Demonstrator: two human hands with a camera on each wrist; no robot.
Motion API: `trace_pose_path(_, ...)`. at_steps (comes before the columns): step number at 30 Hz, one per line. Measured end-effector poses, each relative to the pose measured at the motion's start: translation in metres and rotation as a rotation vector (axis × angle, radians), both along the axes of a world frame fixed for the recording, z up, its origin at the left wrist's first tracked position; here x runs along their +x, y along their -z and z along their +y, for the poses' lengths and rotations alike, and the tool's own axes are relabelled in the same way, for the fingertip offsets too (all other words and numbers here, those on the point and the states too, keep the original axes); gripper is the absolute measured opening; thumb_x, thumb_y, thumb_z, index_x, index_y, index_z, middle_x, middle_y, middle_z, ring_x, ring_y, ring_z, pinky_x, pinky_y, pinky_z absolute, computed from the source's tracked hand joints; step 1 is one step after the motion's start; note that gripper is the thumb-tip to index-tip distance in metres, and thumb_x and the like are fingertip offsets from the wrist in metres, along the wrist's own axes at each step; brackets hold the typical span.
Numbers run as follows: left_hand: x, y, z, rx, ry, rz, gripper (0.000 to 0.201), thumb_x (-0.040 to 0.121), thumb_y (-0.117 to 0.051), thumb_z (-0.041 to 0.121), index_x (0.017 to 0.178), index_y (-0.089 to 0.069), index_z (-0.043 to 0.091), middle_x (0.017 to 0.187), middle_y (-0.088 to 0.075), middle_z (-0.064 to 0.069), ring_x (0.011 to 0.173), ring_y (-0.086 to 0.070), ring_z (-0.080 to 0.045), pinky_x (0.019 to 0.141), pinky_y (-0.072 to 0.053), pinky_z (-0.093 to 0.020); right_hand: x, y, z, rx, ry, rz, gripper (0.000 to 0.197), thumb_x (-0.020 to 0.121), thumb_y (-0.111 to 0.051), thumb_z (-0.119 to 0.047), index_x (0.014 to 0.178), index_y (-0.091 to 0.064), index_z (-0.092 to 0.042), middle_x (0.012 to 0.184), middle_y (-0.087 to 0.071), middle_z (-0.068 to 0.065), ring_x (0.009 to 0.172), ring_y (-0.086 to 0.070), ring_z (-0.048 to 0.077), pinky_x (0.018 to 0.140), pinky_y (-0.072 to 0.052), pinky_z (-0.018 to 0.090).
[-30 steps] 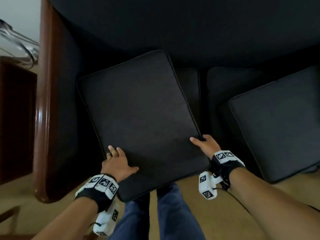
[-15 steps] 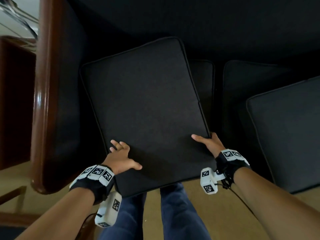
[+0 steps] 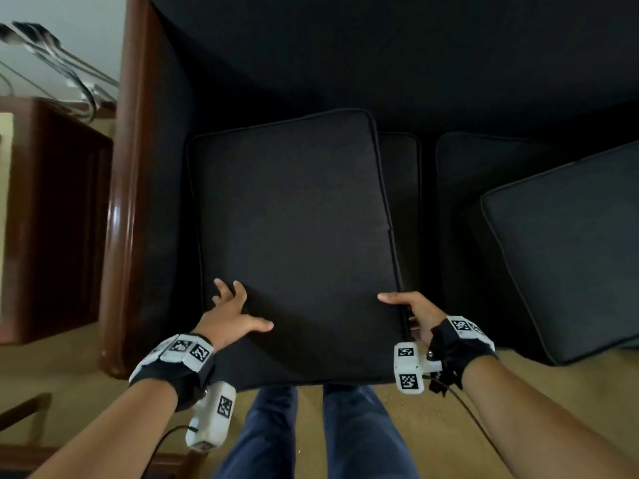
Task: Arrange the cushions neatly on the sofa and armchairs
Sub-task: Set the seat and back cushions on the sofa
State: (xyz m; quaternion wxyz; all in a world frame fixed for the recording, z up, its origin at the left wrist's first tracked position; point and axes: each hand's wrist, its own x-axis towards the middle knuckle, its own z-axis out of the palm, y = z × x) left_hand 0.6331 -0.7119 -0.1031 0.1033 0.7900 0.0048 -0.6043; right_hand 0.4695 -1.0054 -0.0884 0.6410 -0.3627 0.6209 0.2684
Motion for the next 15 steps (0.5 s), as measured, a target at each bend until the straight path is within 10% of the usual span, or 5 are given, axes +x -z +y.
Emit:
trace_pose_path(6, -0.002, -0.038, 0.027, -0.046, -0.123, 0.013, 0.129, 0.045, -0.073, 0.060, 0.156, -0.009, 0.040, 0.164, 0.016, -0.012, 0.152, -0.008, -0.033, 0.122, -0.015, -0.040, -0.013, -0.025, 0.092, -0.034, 0.066, 0.006, 0.086, 0.043, -0.092, -0.010, 0.122, -0.057, 0.001, 0.112, -0.070, 0.018, 0.082, -0.072, 0.026, 0.046, -0.055, 0.023)
trace_pose_path(10, -0.015, -0.056, 0.033, -0.131, -0.127, -0.013, 0.127, 0.040, -0.071, 0.064, 0.153, -0.018, 0.045, 0.166, 0.007, -0.010, 0.152, -0.012, -0.030, 0.122, -0.015, -0.040, -0.008, -0.037, 0.110, -0.158, 0.069, -0.069, 0.106, 0.025, -0.101, -0.026, 0.118, -0.057, -0.001, 0.107, -0.072, 0.014, 0.089, -0.073, 0.030, 0.072, -0.062, 0.042)
trace_pose_path(15, -0.019, -0.087, 0.031, -0.208, 0.014, -0.119, 0.100, 0.060, -0.063, 0.062, 0.151, -0.023, 0.049, 0.166, -0.012, -0.007, 0.146, -0.032, -0.026, 0.117, -0.026, -0.031, 0.023, -0.070, 0.093, -0.229, -0.108, -0.130, 0.060, 0.037, -0.096, -0.016, 0.090, -0.074, 0.001, 0.087, -0.077, 0.015, 0.083, -0.074, 0.034, 0.082, -0.060, 0.049)
